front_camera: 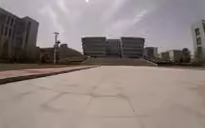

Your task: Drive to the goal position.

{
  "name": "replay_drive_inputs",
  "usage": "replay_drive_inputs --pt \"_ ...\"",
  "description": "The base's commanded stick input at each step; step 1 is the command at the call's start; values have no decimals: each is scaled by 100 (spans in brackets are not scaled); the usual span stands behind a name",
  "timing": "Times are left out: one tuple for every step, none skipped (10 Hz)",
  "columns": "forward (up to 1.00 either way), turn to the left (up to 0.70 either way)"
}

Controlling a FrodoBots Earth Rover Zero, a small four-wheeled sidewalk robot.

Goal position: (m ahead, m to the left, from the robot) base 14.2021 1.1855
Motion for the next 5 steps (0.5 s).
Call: replay_drive_inputs --pt "100 0" --pt "100 0" --pt "100 0" --pt "100 -1" --pt "100 -7"
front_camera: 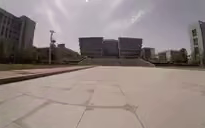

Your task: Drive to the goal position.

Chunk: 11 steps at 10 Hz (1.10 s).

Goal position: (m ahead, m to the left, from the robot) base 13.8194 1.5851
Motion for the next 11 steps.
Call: replay_drive_inputs --pt "100 -24" --pt "100 -39" --pt "100 -32" --pt "100 -7" --pt "100 0" --pt "100 0" --pt "100 0" --pt "100 0" --pt "100 0" --pt "100 0" --pt "100 0"
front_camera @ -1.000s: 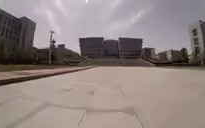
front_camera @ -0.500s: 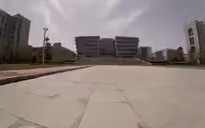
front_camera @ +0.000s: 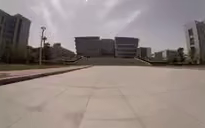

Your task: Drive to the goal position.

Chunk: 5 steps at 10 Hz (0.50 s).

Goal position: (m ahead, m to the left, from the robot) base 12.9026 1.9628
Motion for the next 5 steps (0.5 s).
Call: replay_drive_inputs --pt "100 -3" --pt "100 -26" --pt "100 -40" --pt "100 -40" --pt "100 -39"
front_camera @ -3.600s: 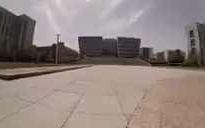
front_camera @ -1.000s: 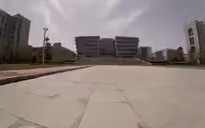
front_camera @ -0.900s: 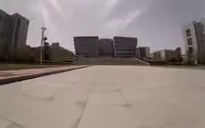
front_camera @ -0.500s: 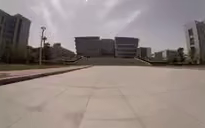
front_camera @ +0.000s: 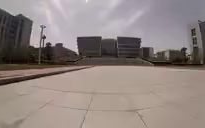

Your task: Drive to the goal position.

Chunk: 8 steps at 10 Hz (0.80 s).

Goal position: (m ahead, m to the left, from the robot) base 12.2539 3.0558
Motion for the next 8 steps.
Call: replay_drive_inputs --pt "100 -23" --pt "100 0" --pt "100 0" --pt "100 0" --pt "100 0" --pt "100 0" --pt "100 0" --pt "100 0"
